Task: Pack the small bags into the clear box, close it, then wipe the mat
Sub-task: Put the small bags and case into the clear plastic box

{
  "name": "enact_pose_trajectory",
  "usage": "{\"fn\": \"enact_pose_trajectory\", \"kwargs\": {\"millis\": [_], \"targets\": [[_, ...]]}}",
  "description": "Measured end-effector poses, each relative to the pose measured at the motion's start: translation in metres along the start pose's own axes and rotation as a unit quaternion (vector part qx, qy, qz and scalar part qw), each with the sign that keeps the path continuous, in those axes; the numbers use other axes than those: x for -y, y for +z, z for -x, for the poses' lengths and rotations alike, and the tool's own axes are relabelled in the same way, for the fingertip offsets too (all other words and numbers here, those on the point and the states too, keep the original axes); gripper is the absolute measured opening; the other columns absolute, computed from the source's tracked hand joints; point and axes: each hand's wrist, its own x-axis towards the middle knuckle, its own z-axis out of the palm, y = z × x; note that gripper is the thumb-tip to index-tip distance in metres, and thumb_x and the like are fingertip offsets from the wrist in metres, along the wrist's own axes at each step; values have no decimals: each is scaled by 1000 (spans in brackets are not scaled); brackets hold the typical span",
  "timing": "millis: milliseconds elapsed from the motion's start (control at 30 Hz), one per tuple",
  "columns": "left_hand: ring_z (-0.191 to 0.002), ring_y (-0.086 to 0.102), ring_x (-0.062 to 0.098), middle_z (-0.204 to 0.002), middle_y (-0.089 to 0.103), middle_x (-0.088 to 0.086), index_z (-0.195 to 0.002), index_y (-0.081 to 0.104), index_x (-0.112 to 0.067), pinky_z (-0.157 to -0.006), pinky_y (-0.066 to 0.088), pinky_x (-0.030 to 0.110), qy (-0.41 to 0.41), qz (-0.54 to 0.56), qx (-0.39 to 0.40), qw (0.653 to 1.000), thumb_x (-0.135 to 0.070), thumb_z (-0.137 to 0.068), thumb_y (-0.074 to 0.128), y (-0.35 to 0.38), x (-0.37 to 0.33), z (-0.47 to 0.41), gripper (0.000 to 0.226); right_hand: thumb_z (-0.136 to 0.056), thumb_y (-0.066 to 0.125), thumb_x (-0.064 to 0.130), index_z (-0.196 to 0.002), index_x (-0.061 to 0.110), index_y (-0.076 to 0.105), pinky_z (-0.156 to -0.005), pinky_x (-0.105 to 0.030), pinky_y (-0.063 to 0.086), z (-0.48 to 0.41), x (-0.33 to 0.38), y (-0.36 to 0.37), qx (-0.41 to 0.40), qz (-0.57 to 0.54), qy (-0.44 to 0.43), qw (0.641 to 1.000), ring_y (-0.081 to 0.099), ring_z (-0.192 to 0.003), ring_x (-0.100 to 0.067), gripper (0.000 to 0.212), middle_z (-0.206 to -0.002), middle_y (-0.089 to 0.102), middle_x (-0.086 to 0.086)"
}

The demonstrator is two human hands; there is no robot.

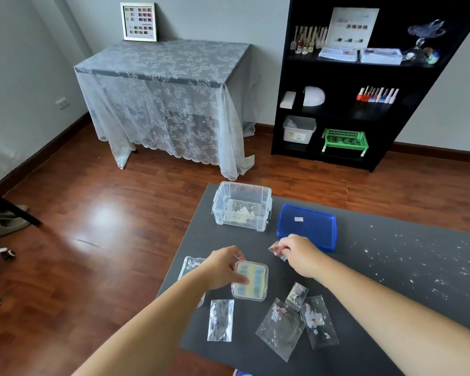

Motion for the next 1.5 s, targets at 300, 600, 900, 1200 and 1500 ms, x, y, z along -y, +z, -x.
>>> {"fn": "enact_pose_trajectory", "kwargs": {"millis": [300, 600, 900, 1200, 1500], "targets": [[-73, 67, 14, -81, 70, 5, -90, 65, -4, -65, 57, 22, -20, 321, -10, 947, -5, -77, 74, -71, 10, 7, 16, -86, 64, 15, -77, 15, 66, -62, -28, 45, -41, 60, -60, -181, -36, -57, 981, 58, -72, -12, 9, -75, 65, 5], [-74, 70, 10, -81, 73, 0, -89, 70, -12, -62, 55, 19, 11, 340, -67, 938, -6, -82, 69, -116, 14, -8, 10, -87, 62, 33, -90, 21, 70, -89, -36, 41, -87, 89, -44, -103, 117, -28, 987, 59, -98, -21, 15, -97, 70, 2], [-63, 69, 8, -70, 67, 1, -89, 64, -13, -54, 53, 20, 42, 327, -129, 935, -5, -76, 75, -142, -8, -37, 18, -82, 65, 46, -124, 29, 52, -97, -35, 35, -81, 65, -49, -113, 84, -82, 987, 41, -120, -20, 47, -133, 51, 6], [-69, 62, 17, -86, 63, 9, -92, 61, -19, -60, 56, 28, 36, 113, -152, 981, -17, -72, 78, -131, -39, -85, 26, -80, 66, 49, -146, 24, 26, -112, -37, 27, -71, 47, -56, -41, 116, -53, 991, 24, -140, -20, 82, -156, 23, 6], [-77, 57, 19, -99, 57, 2, -92, 53, -15, -65, 51, 34, 39, -80, -189, 978, -23, -79, 70, -104, -39, -99, 23, -81, 68, 44, -142, 26, 31, -110, -39, 30, -72, 40, -49, -41, 60, -42, 996, 23, -140, -19, 74, -156, 21, 12]]}}
